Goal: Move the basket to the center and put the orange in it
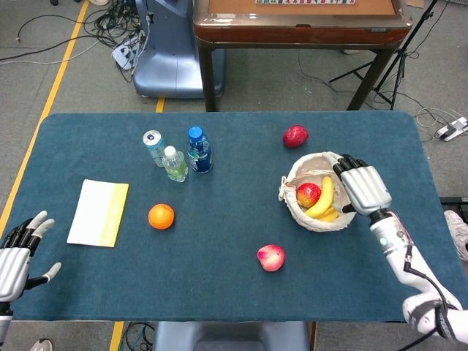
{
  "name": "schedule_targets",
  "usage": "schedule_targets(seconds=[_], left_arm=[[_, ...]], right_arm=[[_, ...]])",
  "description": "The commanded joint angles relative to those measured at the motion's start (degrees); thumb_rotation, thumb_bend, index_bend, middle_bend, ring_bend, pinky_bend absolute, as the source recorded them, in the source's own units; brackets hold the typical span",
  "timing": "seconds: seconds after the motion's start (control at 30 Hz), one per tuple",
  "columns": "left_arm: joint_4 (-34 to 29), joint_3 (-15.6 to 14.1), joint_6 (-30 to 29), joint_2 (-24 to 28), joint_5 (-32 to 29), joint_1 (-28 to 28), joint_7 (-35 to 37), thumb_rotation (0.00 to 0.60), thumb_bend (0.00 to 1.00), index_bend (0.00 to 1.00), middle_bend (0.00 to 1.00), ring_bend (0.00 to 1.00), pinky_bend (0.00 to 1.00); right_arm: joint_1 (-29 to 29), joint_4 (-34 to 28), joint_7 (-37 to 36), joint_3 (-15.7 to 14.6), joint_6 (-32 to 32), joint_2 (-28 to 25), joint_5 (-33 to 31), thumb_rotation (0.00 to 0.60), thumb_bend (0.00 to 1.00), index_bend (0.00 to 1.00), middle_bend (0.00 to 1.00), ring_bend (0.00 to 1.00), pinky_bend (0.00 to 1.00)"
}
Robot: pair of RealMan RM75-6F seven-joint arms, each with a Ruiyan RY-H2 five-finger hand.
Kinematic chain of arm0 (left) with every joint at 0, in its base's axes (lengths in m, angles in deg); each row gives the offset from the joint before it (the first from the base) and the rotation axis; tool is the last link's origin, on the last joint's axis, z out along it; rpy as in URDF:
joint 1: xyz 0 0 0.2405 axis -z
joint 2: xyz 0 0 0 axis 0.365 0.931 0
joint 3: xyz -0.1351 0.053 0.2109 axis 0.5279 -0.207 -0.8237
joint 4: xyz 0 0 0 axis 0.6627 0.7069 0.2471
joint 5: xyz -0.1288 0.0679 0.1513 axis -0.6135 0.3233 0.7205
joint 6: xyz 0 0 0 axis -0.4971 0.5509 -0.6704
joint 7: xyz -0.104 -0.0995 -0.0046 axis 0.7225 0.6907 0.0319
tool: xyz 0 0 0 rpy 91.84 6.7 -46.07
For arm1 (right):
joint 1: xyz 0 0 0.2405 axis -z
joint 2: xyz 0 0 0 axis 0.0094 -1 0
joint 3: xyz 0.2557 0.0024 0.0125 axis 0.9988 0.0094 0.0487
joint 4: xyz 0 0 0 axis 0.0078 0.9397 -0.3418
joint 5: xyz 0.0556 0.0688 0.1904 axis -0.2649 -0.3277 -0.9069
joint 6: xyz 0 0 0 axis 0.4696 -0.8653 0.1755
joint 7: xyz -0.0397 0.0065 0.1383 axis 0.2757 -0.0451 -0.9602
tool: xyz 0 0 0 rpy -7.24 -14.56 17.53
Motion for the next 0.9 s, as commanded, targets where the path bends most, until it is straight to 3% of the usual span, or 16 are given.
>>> schedule_targets(seconds=[0.03, 0.13, 0.2, 0.4, 0.5, 0.77, 0.9], left_arm=[[0.02, -0.06, 0.04, 0.05, -0.07, -0.09, -0.02, 0.600, 0.25, 0.15, 0.05, 0.07, 0.09], [0.10, -0.10, -0.04, 0.15, -0.19, -0.27, 0.03, 0.600, 0.25, 0.15, 0.05, 0.07, 0.09], [0.11, -0.11, -0.06, 0.19, -0.22, -0.31, 0.07, 0.600, 0.25, 0.15, 0.05, 0.07, 0.09], [0.60, -0.08, -0.18, 0.25, -0.64, -0.66, 0.35, 0.600, 0.25, 0.15, 0.05, 0.07, 0.09], [0.69, 0.00, -0.05, 0.15, -0.83, -0.66, 0.38, 0.600, 0.25, 0.15, 0.05, 0.06, 0.09], [0.94, 0.07, 0.01, -0.07, -0.61, -0.60, 0.44, 0.600, 0.25, 0.15, 0.05, 0.06, 0.09], [1.26, -0.01, 0.09, -0.26, -0.69, -0.71, 0.69, 0.600, 0.25, 0.15, 0.05, 0.06, 0.09]], right_arm=[[-4.05, 3.63, 3.42, 1.08, 3.58, 3.79, -6.25, 0.600, 0.02, 0.09, 0.16, 0.11, 0.26], [-5.46, 5.01, 4.33, 0.88, 3.57, 5.30, -7.90, 0.600, 0.02, 0.12, 0.23, 0.15, 0.26], [-5.75, 5.37, 4.60, 0.78, 3.31, 5.70, -8.13, 0.600, 0.02, 0.19, 0.29, 0.23, 0.30], [-6.88, 8.84, 4.94, -0.21, 1.24, 9.14, -8.24, 0.600, 0.09, 0.54, 0.56, 0.58, 0.68], [-6.88, 9.28, 3.11, 0.06, 0.95, 10.02, -8.97, 0.600, 0.13, 0.62, 0.63, 0.69, 0.78], [-6.81, 8.19, -1.49, 1.52, 0.17, 10.44, -10.57, 0.600, 0.19, 0.73, 0.71, 0.82, 0.89], [-6.59, 5.72, -5.24, 3.29, -0.68, 10.17, -10.77, 0.600, 0.28, 0.79, 0.74, 0.85, 0.92]])
